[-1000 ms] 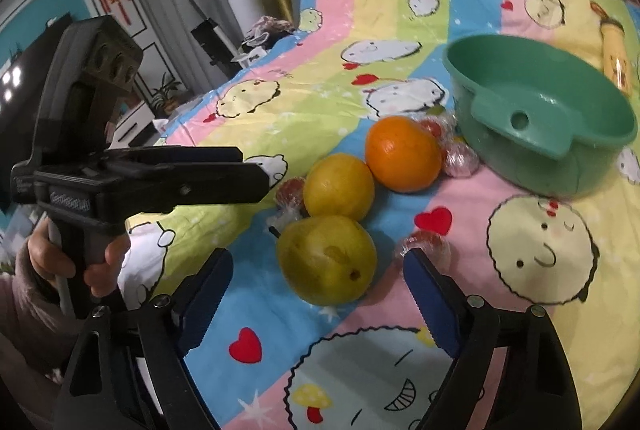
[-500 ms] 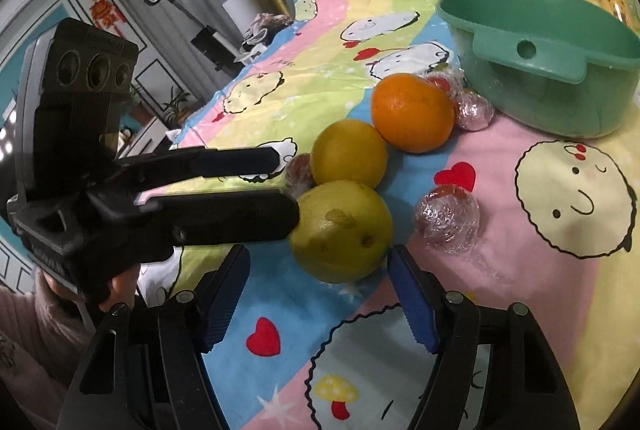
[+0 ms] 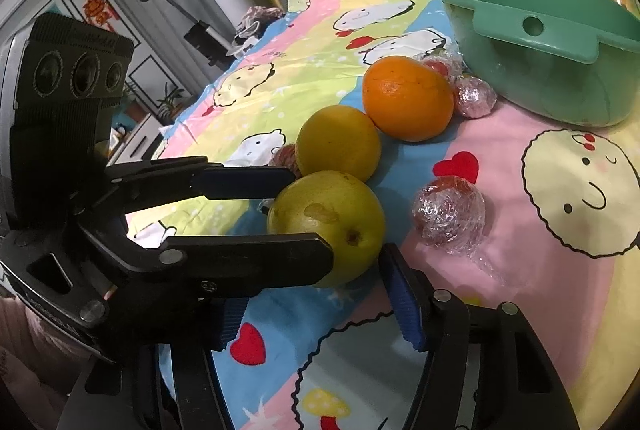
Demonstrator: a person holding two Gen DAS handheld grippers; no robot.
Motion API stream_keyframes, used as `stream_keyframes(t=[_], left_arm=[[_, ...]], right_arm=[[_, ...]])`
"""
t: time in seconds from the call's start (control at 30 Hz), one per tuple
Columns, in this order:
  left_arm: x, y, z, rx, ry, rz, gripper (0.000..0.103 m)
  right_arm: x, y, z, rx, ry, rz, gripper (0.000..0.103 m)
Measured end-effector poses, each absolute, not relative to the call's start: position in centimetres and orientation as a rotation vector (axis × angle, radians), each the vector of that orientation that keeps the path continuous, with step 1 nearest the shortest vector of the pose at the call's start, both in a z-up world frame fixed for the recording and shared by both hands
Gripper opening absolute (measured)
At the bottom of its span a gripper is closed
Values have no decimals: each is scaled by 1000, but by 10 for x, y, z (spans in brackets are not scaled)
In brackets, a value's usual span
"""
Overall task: Organize fruits
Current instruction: 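Close the right gripper around the yellow-green pear, then carry the pear with the right gripper into the green basin and release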
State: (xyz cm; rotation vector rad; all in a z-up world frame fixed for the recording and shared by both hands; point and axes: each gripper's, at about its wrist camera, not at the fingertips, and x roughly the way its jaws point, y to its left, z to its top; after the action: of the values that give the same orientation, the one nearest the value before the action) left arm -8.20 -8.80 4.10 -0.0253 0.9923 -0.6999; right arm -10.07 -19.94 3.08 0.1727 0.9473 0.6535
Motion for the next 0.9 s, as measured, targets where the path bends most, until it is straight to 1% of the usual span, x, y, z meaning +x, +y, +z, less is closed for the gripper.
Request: stream_keyframes(t=[0.1,0.43,0.6,0.9], left_arm=[[-80,-91,35,-15,1014,-681,66],[-84,-90,41,-15,990,-680,66],[-89,-87,58,-27,942,-682,66],[-97,-91,97,-32,814,-688,67]], right_arm=[[-99,-198,30,160,944,645,59],[-100,-199,35,161,918,639,59],[-104,-201,49,181,878,652,58],[-114,-208,87,174,735,634,58]])
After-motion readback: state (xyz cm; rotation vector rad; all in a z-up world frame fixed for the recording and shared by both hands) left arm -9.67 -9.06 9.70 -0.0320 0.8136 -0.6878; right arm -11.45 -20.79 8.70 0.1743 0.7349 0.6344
